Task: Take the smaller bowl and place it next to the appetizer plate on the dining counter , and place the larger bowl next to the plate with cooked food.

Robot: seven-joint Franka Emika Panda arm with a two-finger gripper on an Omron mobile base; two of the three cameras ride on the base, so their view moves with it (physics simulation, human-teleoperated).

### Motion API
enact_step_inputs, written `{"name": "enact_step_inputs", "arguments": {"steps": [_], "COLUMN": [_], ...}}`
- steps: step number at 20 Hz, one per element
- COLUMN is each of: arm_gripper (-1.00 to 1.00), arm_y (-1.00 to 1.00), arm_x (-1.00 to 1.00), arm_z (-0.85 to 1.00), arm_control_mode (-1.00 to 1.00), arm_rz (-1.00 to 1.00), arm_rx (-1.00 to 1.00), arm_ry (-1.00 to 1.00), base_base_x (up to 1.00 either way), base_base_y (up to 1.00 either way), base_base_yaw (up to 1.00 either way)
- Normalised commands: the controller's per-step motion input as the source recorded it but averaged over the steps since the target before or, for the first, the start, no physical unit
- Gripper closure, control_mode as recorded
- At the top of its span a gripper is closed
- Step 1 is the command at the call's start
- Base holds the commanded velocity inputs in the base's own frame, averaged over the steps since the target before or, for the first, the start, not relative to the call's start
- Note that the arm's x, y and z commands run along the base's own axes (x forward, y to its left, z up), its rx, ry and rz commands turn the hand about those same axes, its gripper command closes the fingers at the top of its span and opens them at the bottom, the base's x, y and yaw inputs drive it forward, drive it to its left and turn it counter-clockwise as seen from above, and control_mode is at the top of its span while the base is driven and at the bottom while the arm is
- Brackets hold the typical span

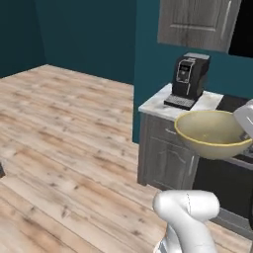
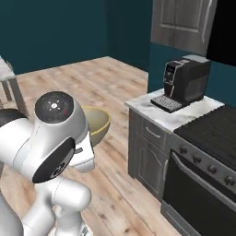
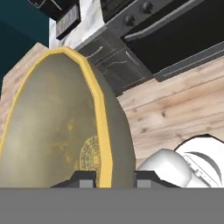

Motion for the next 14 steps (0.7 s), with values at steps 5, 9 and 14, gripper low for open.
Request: {"name": "enact_step_inputs", "arguments": {"steps": [5, 9, 14], "arm_gripper": [1.00, 1.00, 1.00], "arm_y": [0.00, 0.00, 0.00], "arm_x": [0.00, 0.00, 0.00], "arm_z": [0.00, 0.00, 0.00], "arm_control_mode": [1.00, 1.00, 1.00], "arm_rz": [0.00, 0.00, 0.00], "arm_rx": [0.00, 0.00, 0.00], "arm_ry": [0.00, 0.00, 0.00], "base_base_x": [0.95, 1.00, 1.00], "base_base_y": [0.60, 0.30, 0.10], "base_base_yaw": [0.46, 0.34, 0.37]}}
